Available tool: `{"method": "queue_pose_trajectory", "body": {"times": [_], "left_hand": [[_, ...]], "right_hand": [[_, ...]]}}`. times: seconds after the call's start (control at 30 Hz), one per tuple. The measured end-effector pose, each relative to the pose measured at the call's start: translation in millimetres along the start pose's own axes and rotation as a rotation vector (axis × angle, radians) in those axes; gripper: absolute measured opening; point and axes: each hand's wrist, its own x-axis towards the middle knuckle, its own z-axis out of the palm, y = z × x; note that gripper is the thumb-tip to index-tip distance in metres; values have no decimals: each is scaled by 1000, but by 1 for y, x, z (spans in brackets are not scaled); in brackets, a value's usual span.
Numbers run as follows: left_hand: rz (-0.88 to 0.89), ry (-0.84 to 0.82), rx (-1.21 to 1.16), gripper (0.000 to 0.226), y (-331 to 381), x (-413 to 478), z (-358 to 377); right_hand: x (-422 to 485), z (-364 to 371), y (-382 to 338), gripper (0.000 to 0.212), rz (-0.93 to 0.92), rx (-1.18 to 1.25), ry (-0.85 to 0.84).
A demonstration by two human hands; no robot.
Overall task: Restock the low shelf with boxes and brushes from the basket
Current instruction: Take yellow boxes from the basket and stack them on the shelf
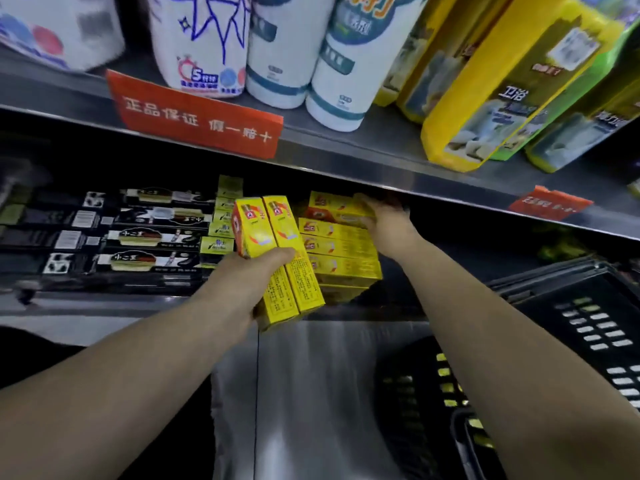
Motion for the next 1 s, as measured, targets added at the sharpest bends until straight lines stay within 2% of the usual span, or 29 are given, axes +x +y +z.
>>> {"method": "queue_pose_trajectory", "body": {"times": [0.1,0.27,0.5,0.57,0.63,0.7,0.73,0.77,0.83,0.9,0.93,1.0], "left_hand": [[15,2,5,14,2,7,0],[26,0,32,12,1,13,6],[22,9,57,14,1,18,8],[21,4,61,12,1,17,8],[25,1,60,11,1,17,8],[28,1,53,10,1,16,7],[29,2,49,10,1,16,7],[29,1,48,11,1,15,6],[33,-3,45,13,1,14,6],[47,-5,45,15,1,12,5],[56,-5,51,17,1,12,6],[61,-18,61,17,0,9,7]], "right_hand": [[15,20,3,49,-6,32,-96],[22,34,5,45,56,236,-195],[14,39,4,43,60,362,-181],[12,37,4,44,72,338,-189],[10,32,-1,46,82,195,-191],[5,21,-14,48,57,75,-120],[-1,14,-24,47,42,115,-64],[-10,6,-35,44,44,260,-14],[-35,-5,-56,40,97,787,-23],[-69,-12,-72,53,117,1161,-239],[-82,-12,-77,60,116,1225,-333],[-99,-12,-80,73,107,1229,-408]]}}
